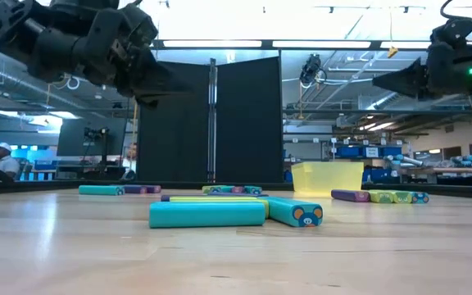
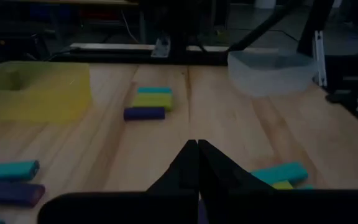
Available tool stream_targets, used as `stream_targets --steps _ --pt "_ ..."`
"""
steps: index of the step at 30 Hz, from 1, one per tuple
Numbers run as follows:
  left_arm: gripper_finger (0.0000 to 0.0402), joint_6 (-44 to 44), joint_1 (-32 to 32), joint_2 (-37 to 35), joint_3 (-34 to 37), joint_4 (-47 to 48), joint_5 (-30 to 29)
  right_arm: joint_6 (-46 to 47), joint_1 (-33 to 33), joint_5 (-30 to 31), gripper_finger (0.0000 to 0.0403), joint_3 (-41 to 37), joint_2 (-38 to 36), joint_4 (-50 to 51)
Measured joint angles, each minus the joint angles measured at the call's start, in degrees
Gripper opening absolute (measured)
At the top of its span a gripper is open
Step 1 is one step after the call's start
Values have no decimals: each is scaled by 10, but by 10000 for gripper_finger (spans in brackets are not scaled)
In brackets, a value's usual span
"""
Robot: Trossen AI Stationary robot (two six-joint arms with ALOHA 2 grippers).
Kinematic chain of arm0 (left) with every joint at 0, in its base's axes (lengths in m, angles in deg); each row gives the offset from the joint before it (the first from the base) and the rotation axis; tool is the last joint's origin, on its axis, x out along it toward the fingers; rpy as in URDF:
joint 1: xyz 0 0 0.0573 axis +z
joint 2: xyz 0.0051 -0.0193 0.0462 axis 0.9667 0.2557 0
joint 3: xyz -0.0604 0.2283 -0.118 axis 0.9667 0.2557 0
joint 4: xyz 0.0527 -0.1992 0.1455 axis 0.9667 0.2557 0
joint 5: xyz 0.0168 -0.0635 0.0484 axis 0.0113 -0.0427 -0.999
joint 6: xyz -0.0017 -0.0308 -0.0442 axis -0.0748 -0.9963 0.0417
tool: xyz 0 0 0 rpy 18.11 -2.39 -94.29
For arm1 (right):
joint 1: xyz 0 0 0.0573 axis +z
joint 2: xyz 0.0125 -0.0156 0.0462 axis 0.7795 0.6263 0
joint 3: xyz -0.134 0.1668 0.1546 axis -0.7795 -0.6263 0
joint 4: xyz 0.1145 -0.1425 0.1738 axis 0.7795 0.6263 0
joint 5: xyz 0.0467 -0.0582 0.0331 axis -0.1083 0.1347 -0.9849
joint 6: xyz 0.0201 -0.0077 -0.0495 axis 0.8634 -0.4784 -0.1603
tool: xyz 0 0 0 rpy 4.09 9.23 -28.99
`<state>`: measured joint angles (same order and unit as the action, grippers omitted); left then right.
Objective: Sort blocks
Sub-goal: Put the violet block into the transparent yellow bin
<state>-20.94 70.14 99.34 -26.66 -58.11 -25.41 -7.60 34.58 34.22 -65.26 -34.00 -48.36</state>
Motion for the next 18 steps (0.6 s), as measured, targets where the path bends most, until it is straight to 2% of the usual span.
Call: stream_targets --steps 5,10,18 --pt "5 0 0 0 14 -9 -28 5 0 0 39 0 0 -45" --pt "5 4 0 0 14 -21 -46 82 -7 0 39 0 11 -42" --pt "5 5 0 0 14 -44 -60 182 0 7 40 21 100 -16"
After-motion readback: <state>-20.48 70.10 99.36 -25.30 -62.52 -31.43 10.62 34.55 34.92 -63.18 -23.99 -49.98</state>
